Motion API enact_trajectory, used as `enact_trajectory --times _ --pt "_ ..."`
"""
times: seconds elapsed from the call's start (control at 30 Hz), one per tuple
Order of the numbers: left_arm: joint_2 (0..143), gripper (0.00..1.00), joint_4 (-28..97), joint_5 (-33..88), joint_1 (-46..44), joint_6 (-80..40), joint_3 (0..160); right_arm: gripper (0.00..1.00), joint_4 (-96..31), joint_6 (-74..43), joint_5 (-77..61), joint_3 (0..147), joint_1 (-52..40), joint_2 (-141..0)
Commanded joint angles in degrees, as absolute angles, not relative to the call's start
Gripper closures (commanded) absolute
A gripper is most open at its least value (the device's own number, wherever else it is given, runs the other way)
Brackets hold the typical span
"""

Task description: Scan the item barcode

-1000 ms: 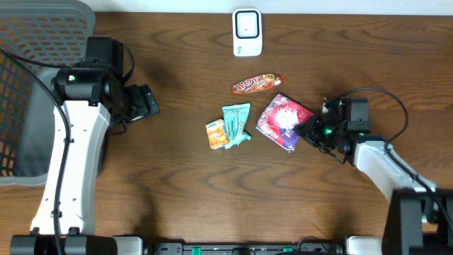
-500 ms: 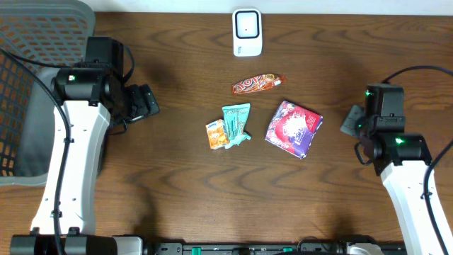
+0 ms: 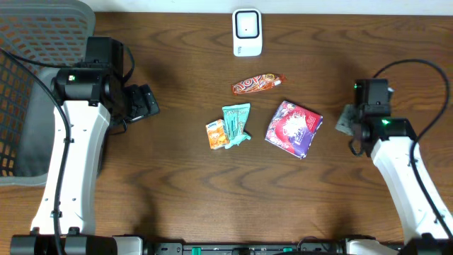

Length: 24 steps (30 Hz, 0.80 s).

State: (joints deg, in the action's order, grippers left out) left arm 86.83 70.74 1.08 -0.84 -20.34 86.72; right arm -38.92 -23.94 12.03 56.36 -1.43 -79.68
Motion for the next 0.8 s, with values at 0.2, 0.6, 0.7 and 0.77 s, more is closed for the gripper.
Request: enact_trajectory --times 0.2,0.6,0.7,0.77 --pt "87.1 0.02 71.1 0.2 -0.6 -20.1 86.3 0.21 -36.1 -23.8 -15.9 56.1 -1.8 -82.7" --pt "87.1 0.02 71.1 0.2 -0.6 -20.1 86.3 0.54 -26.2 -23.6 -26.0 52.8 -1.8 -96.7" --pt "87.1 0.02 71.1 0.2 -0.6 -20.1 86.3 0.62 -25.5 -22.6 -24.5 52.8 -1.8 -99.5" --pt "87.1 0.02 71.1 0.2 -0.6 -20.1 86.3 0.63 -25.5 -22.3 -23.2 52.8 -1.8 -101.2"
